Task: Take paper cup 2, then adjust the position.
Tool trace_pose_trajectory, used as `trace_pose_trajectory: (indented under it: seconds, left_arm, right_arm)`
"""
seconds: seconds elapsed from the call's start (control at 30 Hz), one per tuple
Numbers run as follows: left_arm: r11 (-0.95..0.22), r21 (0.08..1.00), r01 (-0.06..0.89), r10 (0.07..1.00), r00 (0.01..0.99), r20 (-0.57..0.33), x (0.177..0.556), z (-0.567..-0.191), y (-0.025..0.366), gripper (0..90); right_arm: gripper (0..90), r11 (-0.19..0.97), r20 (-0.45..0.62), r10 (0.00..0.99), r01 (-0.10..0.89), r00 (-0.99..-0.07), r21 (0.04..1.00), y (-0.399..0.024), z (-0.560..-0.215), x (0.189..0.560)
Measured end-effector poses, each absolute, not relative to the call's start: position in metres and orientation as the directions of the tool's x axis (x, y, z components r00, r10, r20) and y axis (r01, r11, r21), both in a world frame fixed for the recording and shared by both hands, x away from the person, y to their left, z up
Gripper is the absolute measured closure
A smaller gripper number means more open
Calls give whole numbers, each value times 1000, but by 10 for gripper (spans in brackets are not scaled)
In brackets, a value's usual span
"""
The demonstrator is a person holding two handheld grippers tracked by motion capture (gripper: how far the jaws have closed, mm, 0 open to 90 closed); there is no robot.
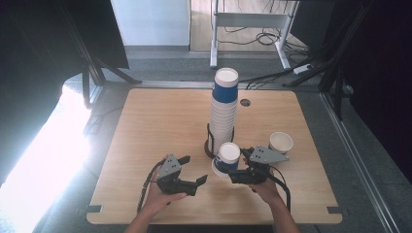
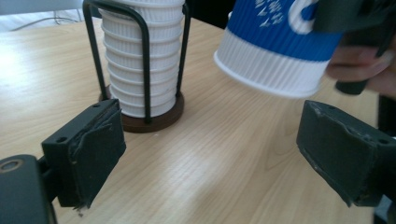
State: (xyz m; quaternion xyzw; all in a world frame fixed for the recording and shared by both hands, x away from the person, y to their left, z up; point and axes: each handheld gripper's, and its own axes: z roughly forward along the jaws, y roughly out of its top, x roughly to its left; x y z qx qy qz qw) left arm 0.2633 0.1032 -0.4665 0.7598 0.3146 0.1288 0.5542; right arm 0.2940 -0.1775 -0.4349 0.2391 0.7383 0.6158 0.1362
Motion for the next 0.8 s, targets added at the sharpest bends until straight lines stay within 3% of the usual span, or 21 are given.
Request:
trace_pose_trajectory:
  seconds: [0.8]
  left_arm:
    - [-280, 926, 252, 565, 823, -53, 264, -457, 62, 62]
  right_arm:
    - [252, 117, 130, 484, 211, -865, 971, -162, -443, 292]
